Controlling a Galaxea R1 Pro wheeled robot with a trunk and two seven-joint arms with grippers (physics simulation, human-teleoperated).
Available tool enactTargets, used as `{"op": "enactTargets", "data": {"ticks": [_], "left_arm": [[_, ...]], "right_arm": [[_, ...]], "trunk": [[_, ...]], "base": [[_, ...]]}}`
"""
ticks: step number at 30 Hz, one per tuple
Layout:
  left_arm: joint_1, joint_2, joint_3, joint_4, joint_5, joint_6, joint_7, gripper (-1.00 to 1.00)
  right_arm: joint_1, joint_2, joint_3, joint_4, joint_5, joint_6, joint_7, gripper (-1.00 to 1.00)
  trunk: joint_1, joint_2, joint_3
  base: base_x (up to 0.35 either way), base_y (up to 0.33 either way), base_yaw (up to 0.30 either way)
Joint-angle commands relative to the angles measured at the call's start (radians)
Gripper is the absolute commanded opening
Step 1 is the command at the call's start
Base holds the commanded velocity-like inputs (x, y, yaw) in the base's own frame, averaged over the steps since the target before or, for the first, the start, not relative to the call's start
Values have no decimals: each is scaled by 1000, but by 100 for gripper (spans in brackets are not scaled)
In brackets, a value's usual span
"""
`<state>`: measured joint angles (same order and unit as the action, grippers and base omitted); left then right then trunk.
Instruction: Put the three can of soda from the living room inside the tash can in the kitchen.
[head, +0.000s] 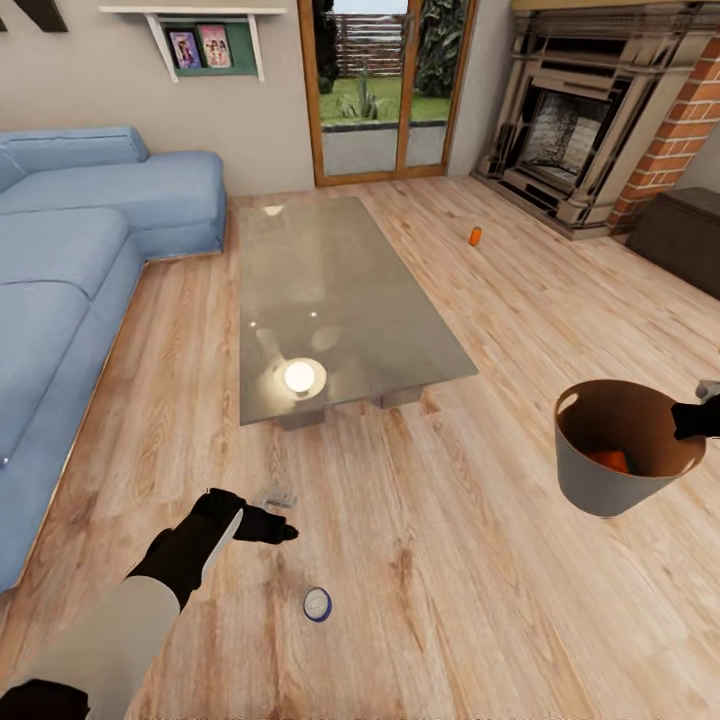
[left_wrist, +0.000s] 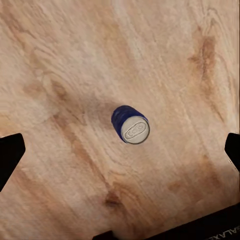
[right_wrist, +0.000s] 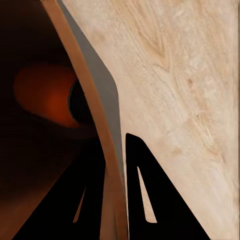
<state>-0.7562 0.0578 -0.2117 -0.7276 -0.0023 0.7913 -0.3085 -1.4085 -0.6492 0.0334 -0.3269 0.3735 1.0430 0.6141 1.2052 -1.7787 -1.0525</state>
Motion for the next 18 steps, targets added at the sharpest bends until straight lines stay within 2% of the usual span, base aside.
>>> {"op": "enactTargets", "data": {"ticks": [1, 6, 7, 12, 18], "left_arm": [[0, -15, 0, 8, -1, 2, 8, 100], [0, -49, -1, 41, -1, 3, 54, 100], [0, -62, -1, 54, -1, 3, 72, 100], [0, -75, -1, 66, -1, 3, 89, 100], [0, -77, -1, 69, 0, 3, 93, 100]], "right_arm": [[-7, 0, -5, 0, -15, 4, 4, -100], [-14, 0, 1, 0, -11, 4, 4, -100], [-15, 0, 10, 0, -11, 4, 4, -100], [-16, 4, 25, 1, -11, 4, 4, -100], [-17, 10, 29, 0, -11, 4, 4, -100]], "trunk": [[4, -7, -5], [23, -42, -28], [27, -49, -33], [46, -84, -56], [69, -126, -84]], "base": [[0, 0, 0], [0, 0, 0], [0, 0, 0], [0, 0, 0], [0, 0, 0]]}}
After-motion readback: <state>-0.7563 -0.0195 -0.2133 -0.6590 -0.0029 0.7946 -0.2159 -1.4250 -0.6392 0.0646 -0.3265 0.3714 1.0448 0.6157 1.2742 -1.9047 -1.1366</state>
